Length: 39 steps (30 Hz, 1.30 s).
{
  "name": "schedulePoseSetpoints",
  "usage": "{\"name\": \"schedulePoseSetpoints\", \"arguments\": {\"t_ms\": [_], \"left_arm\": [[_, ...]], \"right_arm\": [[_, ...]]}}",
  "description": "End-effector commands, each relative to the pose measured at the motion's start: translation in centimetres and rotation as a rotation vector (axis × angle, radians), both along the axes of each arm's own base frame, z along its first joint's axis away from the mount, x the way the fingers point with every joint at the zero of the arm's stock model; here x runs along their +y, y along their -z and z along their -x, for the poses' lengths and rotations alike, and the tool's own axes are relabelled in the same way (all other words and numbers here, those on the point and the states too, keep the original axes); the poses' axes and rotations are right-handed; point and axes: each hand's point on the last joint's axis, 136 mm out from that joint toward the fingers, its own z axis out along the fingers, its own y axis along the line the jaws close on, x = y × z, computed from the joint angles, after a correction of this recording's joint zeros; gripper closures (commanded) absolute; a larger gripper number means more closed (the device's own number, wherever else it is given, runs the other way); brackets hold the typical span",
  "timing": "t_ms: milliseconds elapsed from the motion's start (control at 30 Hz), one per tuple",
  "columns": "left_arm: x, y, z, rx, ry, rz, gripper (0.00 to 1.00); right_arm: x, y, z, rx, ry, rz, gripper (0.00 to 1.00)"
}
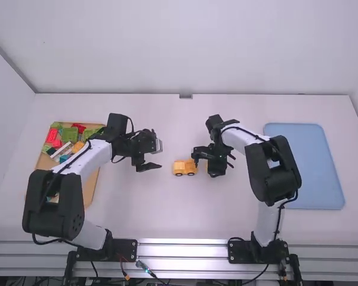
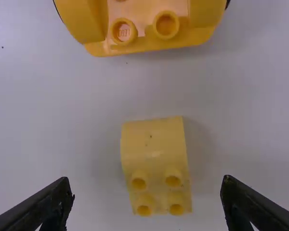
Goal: Assemble lego blocks to make yellow taxi
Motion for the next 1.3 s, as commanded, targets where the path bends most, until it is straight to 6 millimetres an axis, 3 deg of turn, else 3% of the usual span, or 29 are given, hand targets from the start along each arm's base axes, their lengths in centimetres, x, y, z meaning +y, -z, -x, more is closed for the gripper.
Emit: {"name": "schedulePoseSetpoints", "arguments": {"t_ms": [0,200,500,633,833,967,1100,1267], "left_arm": [[-0.1,-0.1,0.4,0.0,0.009,0.008,0.01],[-0.1,-0.1,0.5,0.004,0.008,0.007,0.01],[-0.1,-0.1,0.4,0.003,0.009,0.007,0.01],[-0.1,-0.1,0.5,0.003,0.009,0.008,0.01],[-0.1,-0.1,0.4,0.003,0.009,0.007,0.01],[-0.1,-0.1,0.4,0.003,0.008,0.007,0.01],[-0.1,-0.1,0.5,0.003,0.009,0.007,0.01],[-0.1,-0.1,0.4,0.0,0.009,0.007,0.01]], "right_arm": [[0.9,0.0,-0.3,0.011,-0.012,-0.052,0.16],[1.0,1.2,0.0,-0.018,-0.027,-0.026,0.14],[0.8,2.3,0.1,-0.053,-0.006,0.029,0.23],[0.7,2.3,0.3,-0.046,-0.009,0.034,0.46],[0.1,2.4,0.1,-0.05,0.026,0.055,0.46],[0.1,2.4,0.1,-0.049,0.027,0.057,0.56],[0.4,2.4,0.3,-0.046,0.019,0.058,0.75],[0.4,2.4,0.1,-0.042,0.109,0.062,0.87]]}}
